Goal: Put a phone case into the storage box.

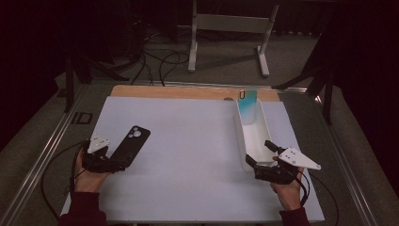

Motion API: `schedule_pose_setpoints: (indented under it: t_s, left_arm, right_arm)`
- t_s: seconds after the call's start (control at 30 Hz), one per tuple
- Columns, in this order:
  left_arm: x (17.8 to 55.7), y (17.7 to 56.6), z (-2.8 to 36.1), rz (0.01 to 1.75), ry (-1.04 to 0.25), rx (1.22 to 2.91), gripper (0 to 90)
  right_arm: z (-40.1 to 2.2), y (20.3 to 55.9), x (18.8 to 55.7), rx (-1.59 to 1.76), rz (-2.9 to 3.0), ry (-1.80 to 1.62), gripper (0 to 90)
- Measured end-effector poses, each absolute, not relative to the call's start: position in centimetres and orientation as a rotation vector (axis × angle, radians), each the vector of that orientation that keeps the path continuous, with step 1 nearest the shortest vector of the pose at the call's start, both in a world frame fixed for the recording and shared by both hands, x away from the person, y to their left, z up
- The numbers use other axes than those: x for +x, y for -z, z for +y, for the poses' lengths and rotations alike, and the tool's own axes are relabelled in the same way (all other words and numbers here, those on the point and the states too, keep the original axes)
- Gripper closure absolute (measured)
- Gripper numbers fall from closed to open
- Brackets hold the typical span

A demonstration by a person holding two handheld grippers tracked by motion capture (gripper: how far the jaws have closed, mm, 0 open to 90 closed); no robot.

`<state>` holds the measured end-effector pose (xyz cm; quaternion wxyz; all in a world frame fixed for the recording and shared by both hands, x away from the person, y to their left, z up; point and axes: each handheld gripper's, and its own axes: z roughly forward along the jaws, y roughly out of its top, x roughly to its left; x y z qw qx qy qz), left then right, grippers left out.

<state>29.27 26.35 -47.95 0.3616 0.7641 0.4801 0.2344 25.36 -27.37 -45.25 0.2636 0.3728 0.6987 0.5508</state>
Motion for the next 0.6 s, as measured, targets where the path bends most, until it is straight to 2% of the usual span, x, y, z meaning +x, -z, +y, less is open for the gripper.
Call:
schedule_pose_setpoints:
  t_s: [0.6]
  left_arm:
    - [34.1, 50.5, 26.1, 1.356, -0.504, 2.089, 0.0]
  right_arm:
    - [-27.3, 45.0, 25.5, 1.019, 1.89, -1.523, 8.4]
